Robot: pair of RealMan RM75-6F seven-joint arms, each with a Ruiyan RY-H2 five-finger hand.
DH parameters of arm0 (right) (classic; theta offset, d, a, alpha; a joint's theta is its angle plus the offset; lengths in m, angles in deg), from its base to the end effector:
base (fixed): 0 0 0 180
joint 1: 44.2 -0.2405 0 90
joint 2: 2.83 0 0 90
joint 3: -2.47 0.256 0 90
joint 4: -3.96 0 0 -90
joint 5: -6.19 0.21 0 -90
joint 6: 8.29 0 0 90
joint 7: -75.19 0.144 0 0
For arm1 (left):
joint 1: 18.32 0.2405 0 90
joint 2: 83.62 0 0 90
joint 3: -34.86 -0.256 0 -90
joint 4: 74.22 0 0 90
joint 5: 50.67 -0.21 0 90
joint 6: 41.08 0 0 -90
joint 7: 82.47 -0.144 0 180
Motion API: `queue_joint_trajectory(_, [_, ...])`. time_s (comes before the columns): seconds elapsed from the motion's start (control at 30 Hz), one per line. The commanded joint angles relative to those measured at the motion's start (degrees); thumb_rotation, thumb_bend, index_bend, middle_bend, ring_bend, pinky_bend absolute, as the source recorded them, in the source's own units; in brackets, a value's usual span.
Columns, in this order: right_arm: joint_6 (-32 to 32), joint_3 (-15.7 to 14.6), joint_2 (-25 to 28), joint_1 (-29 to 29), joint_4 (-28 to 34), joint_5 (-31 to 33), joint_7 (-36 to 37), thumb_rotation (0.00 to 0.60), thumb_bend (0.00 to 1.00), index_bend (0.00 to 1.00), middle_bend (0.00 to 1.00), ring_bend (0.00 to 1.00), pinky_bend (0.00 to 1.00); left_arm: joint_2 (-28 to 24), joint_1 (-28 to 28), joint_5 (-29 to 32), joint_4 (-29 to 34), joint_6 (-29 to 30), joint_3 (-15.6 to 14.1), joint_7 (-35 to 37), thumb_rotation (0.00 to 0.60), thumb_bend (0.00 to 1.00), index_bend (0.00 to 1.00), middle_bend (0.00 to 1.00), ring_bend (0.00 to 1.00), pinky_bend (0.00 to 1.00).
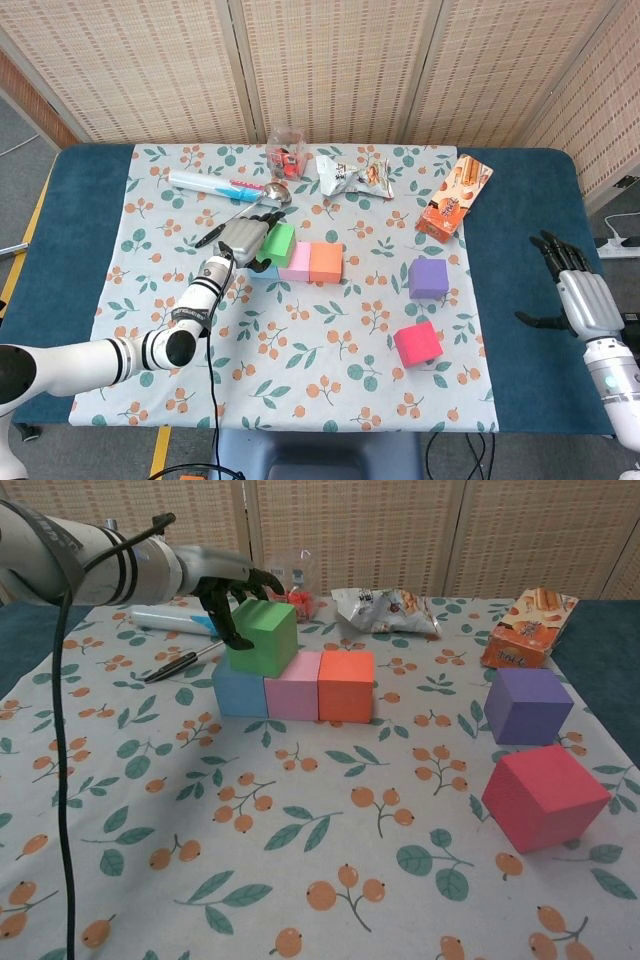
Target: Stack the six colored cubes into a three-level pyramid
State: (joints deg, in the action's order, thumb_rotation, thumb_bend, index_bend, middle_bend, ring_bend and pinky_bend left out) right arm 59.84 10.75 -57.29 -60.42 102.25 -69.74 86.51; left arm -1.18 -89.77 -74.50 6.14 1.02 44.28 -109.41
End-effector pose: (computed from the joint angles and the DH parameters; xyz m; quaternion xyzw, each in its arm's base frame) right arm -0.2852 -0.2564 0.1872 0.5835 -0.4680 0.4065 0.5247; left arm -0.0543 0.4358 0.0079 -0.7486 -0.4208 -0.2987 0.4162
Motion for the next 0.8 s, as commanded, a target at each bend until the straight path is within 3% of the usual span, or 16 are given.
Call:
queue_joint_trajectory(0.03, [-0.01,0.02,-0.01,0.00,-0.03,-0.02,0.12,0.600,0.02,0.00,0.04,0.00,0.07,-0.11,-0.05,0.10,0.17,-0.10,-0.19,-0.10,0.600,0.35,0.03,0.08,0.14,0.25])
queue_joint_trajectory(0.5, [-0.08,-0.08,0.00,0.02,-0.15,-0.41,0.60,0.600,0.02,0.00,0.04,0.00,0.07,-0.39,-0.49,0.11,1.45,2.05,-0.58,-1.41,0.600,0.34,0.05,0.08,0.14,0.26])
queue_joint_trajectory(0.67, [-0.03,-0.07,0.07,0.16,-0.19,-0.18,0.70,0.600,0.02,0.00,0.04,0.00,0.07,0.23,-0.72,-0.92,0.06,1.39,-0.55,-1.49,0.600,0.34,0.14,0.12,0.16,0.24])
queue_joint_trajectory(0.8, [-0.02,-0.12,0.06,0.25,-0.28,-0.16,0.80,0.600,0.02,0.00,0.04,0.00,0.07,1.20,-0.72,-1.62,-1.08,2.00,-0.35,-1.41,0.600,0.34,0.28,0.26,0.24,0.24])
